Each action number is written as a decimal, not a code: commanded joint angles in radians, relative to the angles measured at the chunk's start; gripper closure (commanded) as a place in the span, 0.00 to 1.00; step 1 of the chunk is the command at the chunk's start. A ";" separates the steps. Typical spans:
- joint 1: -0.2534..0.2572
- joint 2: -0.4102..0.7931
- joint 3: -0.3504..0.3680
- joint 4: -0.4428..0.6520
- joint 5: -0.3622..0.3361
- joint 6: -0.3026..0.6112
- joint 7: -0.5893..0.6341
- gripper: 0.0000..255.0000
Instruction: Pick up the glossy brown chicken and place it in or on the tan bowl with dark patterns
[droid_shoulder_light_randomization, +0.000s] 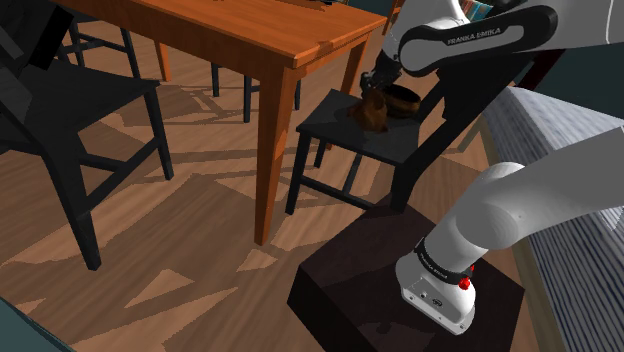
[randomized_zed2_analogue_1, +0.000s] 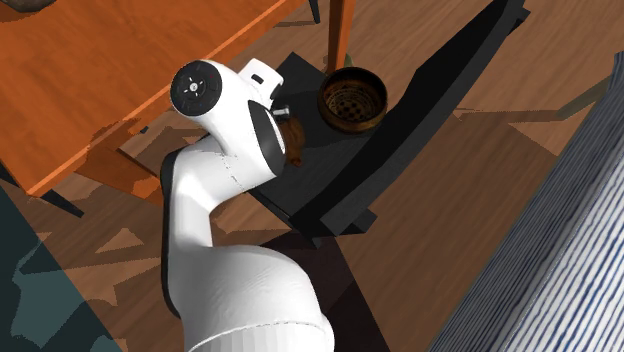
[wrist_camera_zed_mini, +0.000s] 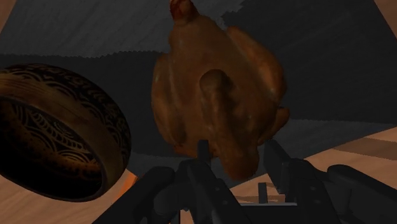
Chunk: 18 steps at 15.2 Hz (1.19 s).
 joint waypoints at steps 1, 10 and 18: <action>0.004 -0.010 0.004 0.019 0.008 -0.028 -0.007 1.00; 0.020 -0.043 0.020 0.114 0.043 -0.155 -0.040 1.00; 0.031 -0.055 0.034 0.211 0.069 -0.261 -0.066 1.00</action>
